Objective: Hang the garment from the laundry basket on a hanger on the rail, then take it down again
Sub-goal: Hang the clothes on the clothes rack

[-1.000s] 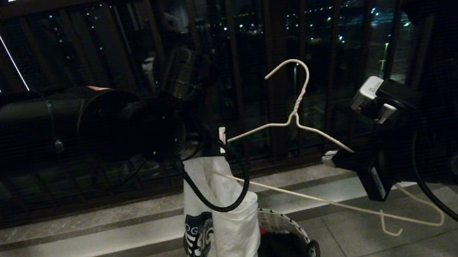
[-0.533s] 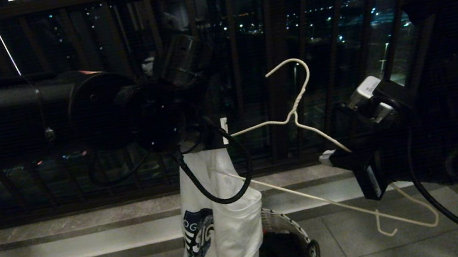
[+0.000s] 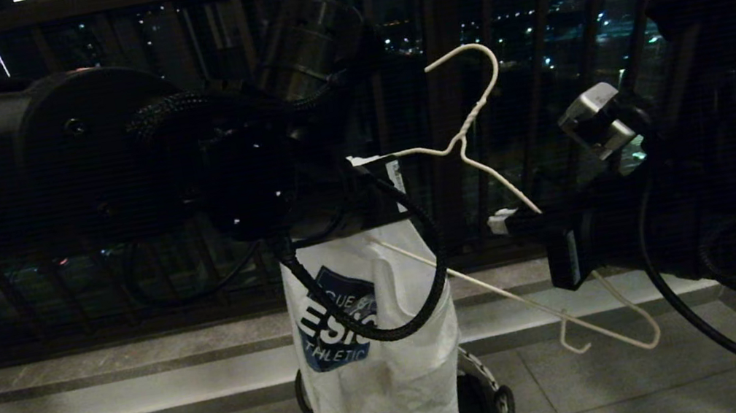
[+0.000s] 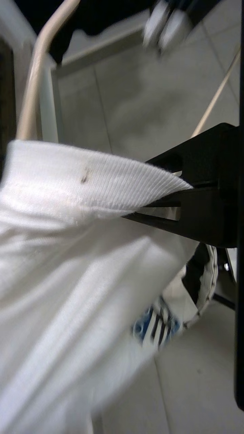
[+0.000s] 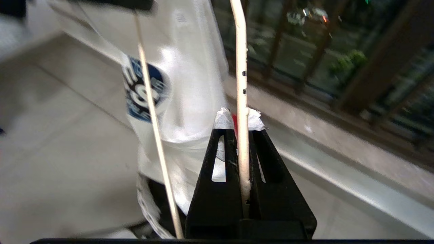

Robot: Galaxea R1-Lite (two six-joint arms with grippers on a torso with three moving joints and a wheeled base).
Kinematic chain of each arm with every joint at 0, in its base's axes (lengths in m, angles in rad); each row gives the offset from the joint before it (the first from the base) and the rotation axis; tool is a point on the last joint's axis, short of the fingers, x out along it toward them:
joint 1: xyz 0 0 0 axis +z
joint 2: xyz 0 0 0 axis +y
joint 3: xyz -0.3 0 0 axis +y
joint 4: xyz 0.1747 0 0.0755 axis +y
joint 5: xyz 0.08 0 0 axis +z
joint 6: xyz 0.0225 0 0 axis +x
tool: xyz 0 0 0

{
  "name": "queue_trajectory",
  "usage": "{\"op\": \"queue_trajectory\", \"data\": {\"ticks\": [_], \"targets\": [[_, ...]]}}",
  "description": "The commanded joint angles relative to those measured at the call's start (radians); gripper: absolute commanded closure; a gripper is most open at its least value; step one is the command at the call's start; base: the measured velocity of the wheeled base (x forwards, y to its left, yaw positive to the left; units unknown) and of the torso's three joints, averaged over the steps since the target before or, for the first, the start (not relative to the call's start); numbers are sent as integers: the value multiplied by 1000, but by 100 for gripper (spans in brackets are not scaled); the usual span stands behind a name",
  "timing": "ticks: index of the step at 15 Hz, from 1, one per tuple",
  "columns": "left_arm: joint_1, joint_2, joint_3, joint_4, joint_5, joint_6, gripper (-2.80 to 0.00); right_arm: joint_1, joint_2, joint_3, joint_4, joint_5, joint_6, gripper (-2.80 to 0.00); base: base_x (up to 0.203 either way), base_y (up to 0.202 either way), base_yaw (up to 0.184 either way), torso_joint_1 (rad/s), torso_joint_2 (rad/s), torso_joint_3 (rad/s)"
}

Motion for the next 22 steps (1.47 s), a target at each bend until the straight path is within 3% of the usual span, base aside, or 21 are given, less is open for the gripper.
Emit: {"op": "queue_trajectory", "data": {"ticks": [1, 5, 7, 9, 14, 22], "targets": [[-12, -10, -21, 1, 2, -7, 0, 22, 20, -3, -32, 1, 9, 0, 0, 0, 0, 0, 0, 0], [-9, 11, -74, -6, -3, -4, 0, 23, 132, -83, -82, -3, 4, 0, 0, 0, 0, 0, 0, 0], [0, 17, -83, -39, -37, -5, 0, 23, 173, -144, -89, -2, 2, 0, 0, 0, 0, 0, 0, 0], [31, 3, -102, -109, -62, 1, 0, 23, 190, -161, -92, 4, 10, 0, 0, 0, 0, 0, 0, 0], [131, -58, -126, -141, -61, 14, 0, 43, 202, -125, -162, 14, -1, 0, 0, 0, 0, 0, 0, 0], [47, -17, -75, -154, -64, 36, 0, 85, 219, -95, -270, 12, -4, 0, 0, 0, 0, 0, 0, 0]]}}
